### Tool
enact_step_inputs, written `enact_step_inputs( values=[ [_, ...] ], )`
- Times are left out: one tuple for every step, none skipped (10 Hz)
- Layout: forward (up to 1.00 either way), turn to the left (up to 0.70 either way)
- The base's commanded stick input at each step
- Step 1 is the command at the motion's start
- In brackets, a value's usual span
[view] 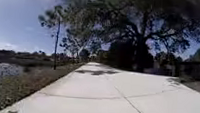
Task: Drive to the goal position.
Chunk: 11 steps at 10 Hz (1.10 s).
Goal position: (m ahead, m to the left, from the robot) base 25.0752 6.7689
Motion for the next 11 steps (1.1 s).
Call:
enact_step_inputs(
  values=[
    [1.00,0.00],
    [1.00,0.00],
    [1.00,0.02],
    [1.00,0.38],
    [1.00,0.02],
    [1.00,0.00],
    [1.00,0.00],
    [1.00,0.00],
    [1.00,0.00],
    [1.00,0.00],
    [1.00,0.00]
  ],
)
